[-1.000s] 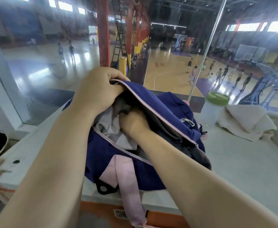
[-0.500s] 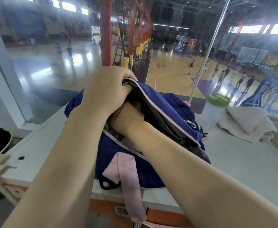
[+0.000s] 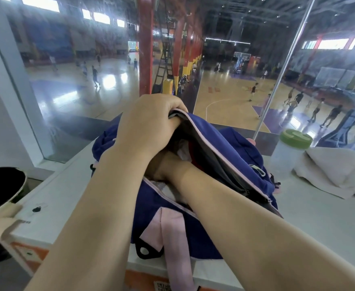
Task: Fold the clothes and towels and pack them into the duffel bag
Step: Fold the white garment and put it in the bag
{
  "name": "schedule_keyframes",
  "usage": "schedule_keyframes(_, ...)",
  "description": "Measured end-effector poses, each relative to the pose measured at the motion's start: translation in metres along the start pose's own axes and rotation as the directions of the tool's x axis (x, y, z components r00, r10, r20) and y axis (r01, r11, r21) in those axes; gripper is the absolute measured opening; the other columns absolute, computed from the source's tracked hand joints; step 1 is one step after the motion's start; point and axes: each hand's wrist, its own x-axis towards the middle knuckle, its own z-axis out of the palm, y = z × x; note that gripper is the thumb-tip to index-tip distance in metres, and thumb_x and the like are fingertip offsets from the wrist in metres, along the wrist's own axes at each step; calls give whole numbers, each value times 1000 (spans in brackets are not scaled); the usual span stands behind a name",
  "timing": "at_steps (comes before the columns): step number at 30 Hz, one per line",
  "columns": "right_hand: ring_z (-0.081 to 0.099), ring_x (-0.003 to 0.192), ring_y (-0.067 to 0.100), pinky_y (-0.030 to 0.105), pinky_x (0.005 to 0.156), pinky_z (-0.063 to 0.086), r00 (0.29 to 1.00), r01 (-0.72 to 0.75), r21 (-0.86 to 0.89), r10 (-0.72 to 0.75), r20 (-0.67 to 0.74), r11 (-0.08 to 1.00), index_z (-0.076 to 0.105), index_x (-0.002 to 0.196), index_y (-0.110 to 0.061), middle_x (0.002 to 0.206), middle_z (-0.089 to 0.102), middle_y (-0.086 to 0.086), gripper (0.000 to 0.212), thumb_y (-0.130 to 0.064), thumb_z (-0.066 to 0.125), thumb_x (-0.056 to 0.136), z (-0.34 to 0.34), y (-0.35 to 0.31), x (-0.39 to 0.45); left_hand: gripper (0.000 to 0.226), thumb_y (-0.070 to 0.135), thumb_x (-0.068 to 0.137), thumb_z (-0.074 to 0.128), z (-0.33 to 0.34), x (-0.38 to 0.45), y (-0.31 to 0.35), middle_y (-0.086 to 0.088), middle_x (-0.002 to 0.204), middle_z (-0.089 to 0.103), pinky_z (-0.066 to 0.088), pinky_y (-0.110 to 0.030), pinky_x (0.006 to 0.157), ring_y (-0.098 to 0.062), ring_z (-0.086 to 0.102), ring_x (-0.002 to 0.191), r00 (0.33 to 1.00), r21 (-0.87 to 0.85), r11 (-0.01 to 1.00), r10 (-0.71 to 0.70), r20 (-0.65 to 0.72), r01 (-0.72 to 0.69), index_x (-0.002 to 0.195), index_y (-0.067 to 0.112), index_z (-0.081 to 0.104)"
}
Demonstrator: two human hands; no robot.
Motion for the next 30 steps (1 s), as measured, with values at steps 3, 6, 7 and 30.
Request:
schedule_keyframes(3,53,115,27,29,94,38,971,-14,170,54,-233,985,57,124,-12,124,59,11,34,-32,44,99,8,22,8,19,18,89,61,1,-1,-3,11,96,71,40,-12,68,-1,54,84,1000,-32,999,-26,10,26,99,29,74)
schedule_keyframes(6,45,127,22,28,105,30,958,-100,247,161,-239,964,45,140,-17,140,50,5,47,-42,37,101,15,48,0,19,18,89,61,0,-3,-7,16,89,65,43,-23,75,-2,54,84,999,-32,999,-39,30,40,97,31,73)
schedule_keyframes(7,40,134,22,30,112,27,961,-118,249,174,-217,961,37,146,-20,146,43,4,51,-44,35,101,19,52,-2,19,18,89,61,-1,-3,-7,16,88,64,42,-23,75,-3,54,83,998,-31,999,-40,38,41,97,30,72)
schedule_keyframes(30,52,120,23,33,102,40,898,-156,510,337,-284,846,51,135,-15,131,57,7,37,-30,46,100,3,116,-284,48,19,86,54,56,-33,155,-5,132,58,44,-44,99,-28,51,120,877,53,995,45,478,-80,134,23,52)
